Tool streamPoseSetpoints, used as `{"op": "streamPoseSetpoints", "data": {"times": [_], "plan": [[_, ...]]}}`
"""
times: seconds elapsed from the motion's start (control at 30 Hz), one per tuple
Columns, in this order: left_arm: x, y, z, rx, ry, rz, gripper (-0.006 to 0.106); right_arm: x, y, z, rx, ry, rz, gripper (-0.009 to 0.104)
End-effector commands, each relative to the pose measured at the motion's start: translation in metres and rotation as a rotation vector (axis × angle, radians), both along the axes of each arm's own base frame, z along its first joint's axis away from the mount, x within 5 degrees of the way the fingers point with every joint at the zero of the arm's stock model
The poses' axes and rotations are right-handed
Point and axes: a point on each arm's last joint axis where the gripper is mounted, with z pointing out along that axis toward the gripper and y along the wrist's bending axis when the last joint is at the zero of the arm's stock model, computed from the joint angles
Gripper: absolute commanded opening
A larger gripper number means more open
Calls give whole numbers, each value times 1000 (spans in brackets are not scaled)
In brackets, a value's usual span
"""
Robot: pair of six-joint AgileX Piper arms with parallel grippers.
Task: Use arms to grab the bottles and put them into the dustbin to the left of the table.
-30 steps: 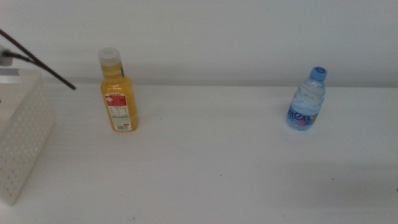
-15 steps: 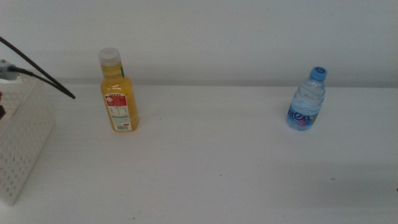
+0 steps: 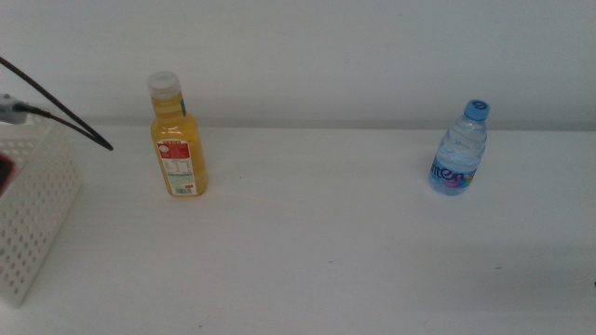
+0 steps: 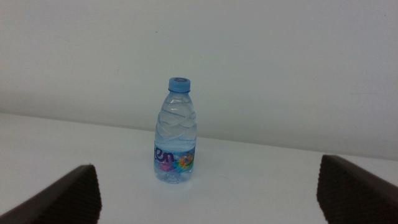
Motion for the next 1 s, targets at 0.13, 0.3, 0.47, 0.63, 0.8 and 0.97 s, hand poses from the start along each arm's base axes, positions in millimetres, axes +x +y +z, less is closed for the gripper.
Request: {"op": "streamPoseSetpoints", "data": {"times": [0.13,0.3,0.47,0.63,0.8,0.97], "plan": [[-1,1,5,9,-2,12,94,-1,-1,-12,-13,-4,-8,93],[-12,-8,31,22,10,53,94,-1,-1,-12,-13,-4,-8,93],[-28,-28,90,96,-124,154,94,-1,-1,-12,-13,-4,-8,93],[-58,-71,148,-4,-350,231,94,-1,-1,-12,-13,-4,-8,93],[-94,-121,167,-15,-539,45,94,-1,-1,-12,-13,-4,-8,93],[-142,-161,149,-131,-751,-102,94,-1,-1,-12,-13,-4,-8,93]]}}
